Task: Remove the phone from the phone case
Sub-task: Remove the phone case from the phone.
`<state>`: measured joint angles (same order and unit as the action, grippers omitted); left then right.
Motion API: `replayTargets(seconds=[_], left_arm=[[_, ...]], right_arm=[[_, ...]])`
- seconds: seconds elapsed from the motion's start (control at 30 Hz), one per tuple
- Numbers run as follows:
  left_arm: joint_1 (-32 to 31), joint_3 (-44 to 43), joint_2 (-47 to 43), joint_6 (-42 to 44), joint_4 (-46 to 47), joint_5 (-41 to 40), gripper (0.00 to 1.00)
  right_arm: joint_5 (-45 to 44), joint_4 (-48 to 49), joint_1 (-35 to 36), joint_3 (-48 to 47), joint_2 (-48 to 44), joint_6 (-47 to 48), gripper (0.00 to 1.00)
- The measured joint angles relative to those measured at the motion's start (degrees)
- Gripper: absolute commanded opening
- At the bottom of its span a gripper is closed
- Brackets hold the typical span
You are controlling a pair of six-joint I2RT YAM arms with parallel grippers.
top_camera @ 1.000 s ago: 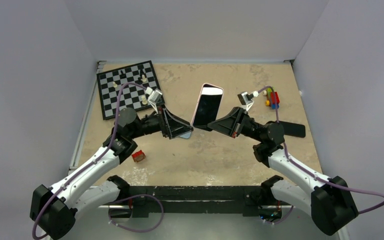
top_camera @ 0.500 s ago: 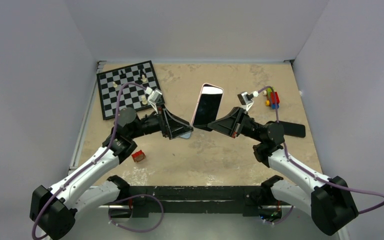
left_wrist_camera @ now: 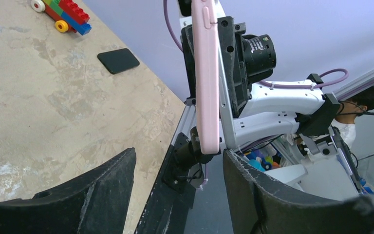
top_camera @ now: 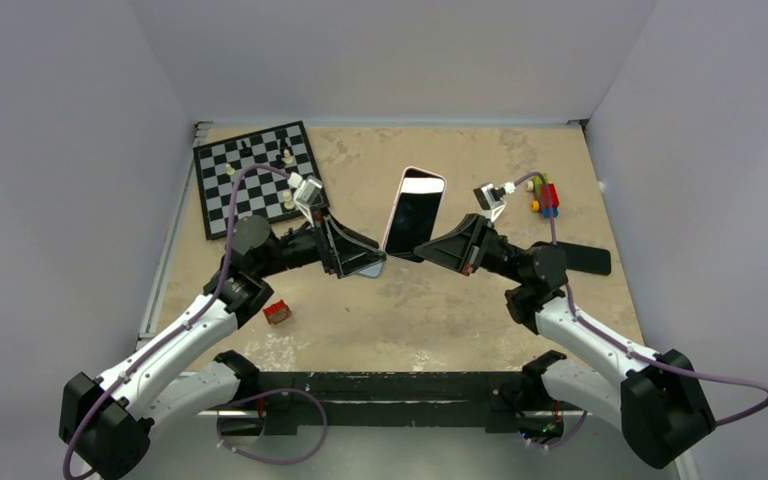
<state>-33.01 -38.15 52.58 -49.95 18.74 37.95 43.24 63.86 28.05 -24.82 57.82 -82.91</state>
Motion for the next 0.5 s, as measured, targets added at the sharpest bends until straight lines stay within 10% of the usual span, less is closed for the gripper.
replayTargets(seconds=[0.5], left_arm=[[-0.02,-1.70,1.40,0.09,-0.31,-0.57,0.41]], right_arm=[[-0.07,0.20,0.00,0.00,0.72,-0.24,0.00]])
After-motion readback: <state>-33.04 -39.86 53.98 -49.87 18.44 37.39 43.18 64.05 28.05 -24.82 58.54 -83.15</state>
